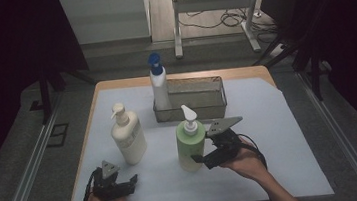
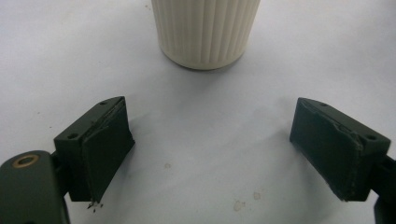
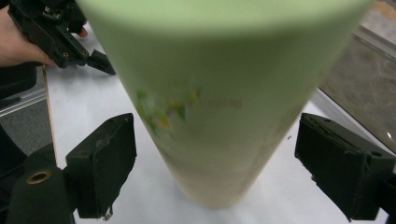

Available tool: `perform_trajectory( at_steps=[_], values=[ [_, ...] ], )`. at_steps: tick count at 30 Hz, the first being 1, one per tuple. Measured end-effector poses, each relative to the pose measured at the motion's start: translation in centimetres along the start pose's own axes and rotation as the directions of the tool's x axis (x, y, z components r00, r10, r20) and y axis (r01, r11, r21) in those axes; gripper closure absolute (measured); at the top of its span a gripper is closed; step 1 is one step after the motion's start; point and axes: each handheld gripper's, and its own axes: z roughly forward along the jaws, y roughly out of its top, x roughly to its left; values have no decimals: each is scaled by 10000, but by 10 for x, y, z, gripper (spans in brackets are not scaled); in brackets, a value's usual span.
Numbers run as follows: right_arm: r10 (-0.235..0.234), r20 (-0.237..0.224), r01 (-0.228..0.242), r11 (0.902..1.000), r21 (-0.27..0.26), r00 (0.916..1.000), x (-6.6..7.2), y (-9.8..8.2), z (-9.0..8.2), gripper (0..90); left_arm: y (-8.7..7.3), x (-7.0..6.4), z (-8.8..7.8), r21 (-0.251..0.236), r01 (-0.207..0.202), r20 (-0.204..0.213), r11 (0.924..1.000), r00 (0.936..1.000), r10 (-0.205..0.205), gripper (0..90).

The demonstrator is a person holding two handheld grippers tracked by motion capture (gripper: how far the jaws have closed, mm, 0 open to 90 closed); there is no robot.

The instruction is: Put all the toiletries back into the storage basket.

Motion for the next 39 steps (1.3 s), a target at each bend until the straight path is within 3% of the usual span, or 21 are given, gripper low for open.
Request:
perform_trajectory(
  at_steps=[21, 31, 39],
  values=[
    [-190, 219, 188, 9998, 81, 9996, 3, 22, 24, 102, 0, 0, 0, 6, 12, 10, 10000, 10000, -12, 121],
    [-146, 556, 140, 9998, 116, 9983, 7, 22, 23, 118, 0, 0, 0, 9, 8, 11, 10000, 10000, -8, 121],
    [149, 779, -151, 9999, 26, 9969, 6, 23, 20, 121, 0, 0, 0, 7, 23, 8, 10000, 10000, -23, 121]
  ],
)
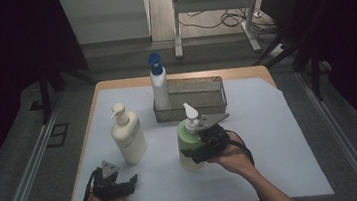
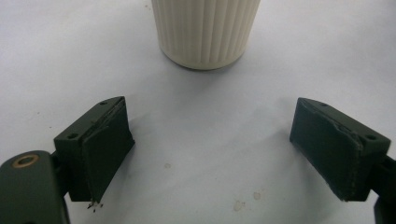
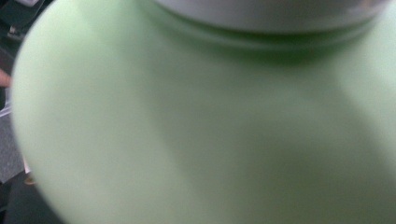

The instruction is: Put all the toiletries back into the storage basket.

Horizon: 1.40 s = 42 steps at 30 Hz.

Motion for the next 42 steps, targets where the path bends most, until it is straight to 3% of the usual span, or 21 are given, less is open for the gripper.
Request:
perform_trajectory(
  at_steps=[24, 42],
  values=[
    [440, 881, -404, 9983, -423, 9951, -21, 27, -24, 122, 0, 0, 0, 2, -18, -1, 10000, 10000, 18, 121],
    [581, 1274, -503, 9967, -637, 9901, -38, 67, -33, 122, 0, 0, 0, -29, 22, 12, 10000, 10000, -22, 121]
  ],
)
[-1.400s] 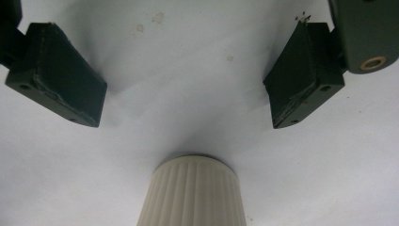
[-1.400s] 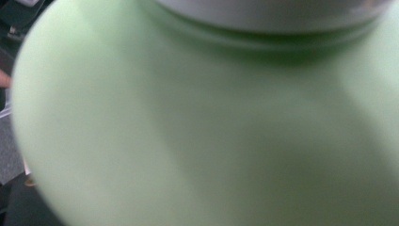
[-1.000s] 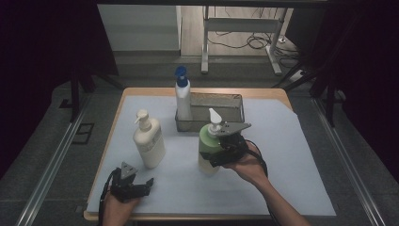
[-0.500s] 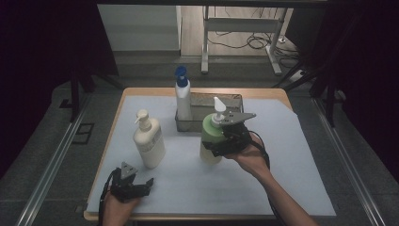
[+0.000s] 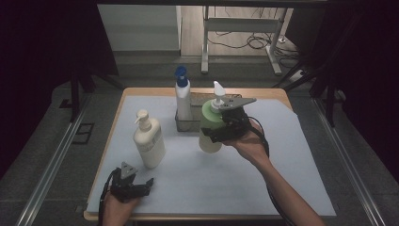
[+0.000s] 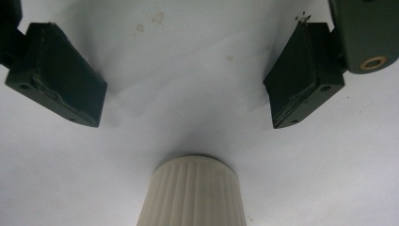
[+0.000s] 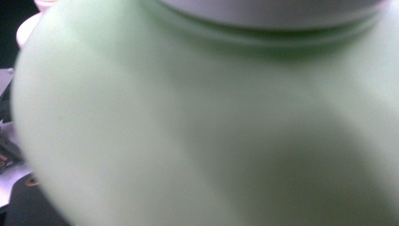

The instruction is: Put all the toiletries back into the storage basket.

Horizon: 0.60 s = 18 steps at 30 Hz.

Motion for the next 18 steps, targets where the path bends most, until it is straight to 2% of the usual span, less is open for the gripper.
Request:
perform_trajectory(
  at_steps=[18],
  values=[
    [162, 681, -164, 9999, 26, 9975, -17, 29, 14, 122, 0, 0, 0, -3, 17, 0, 10000, 10000, -17, 121]
  ],
)
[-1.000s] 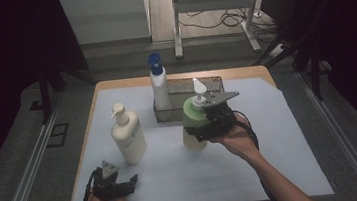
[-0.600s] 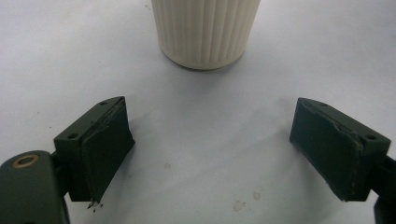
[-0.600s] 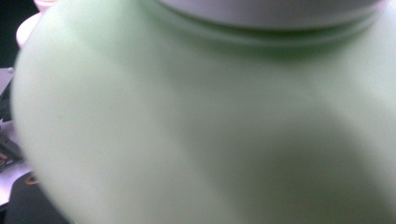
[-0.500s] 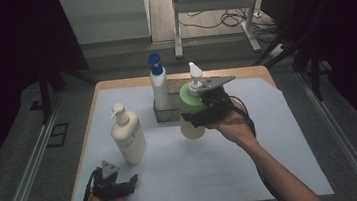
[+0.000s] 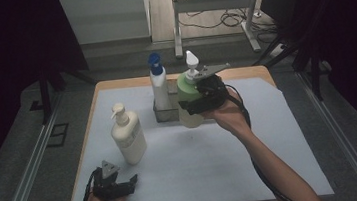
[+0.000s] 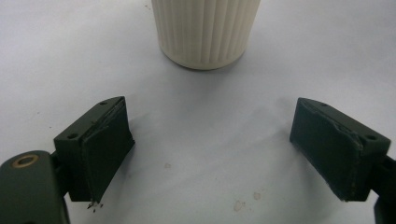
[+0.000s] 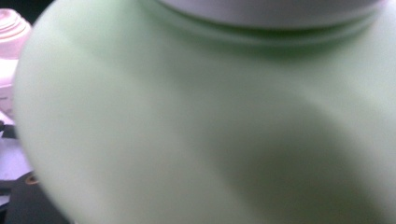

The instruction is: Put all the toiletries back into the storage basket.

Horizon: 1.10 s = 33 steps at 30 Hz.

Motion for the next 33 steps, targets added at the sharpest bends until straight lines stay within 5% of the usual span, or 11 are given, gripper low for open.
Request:
perform_trajectory(
  at_steps=[33],
  values=[
    [565, 1197, -556, 9984, -107, 9912, -30, 27, 38, 123, 0, 0, 0, 35, 15, 17, 10000, 10000, -15, 120]
  ],
)
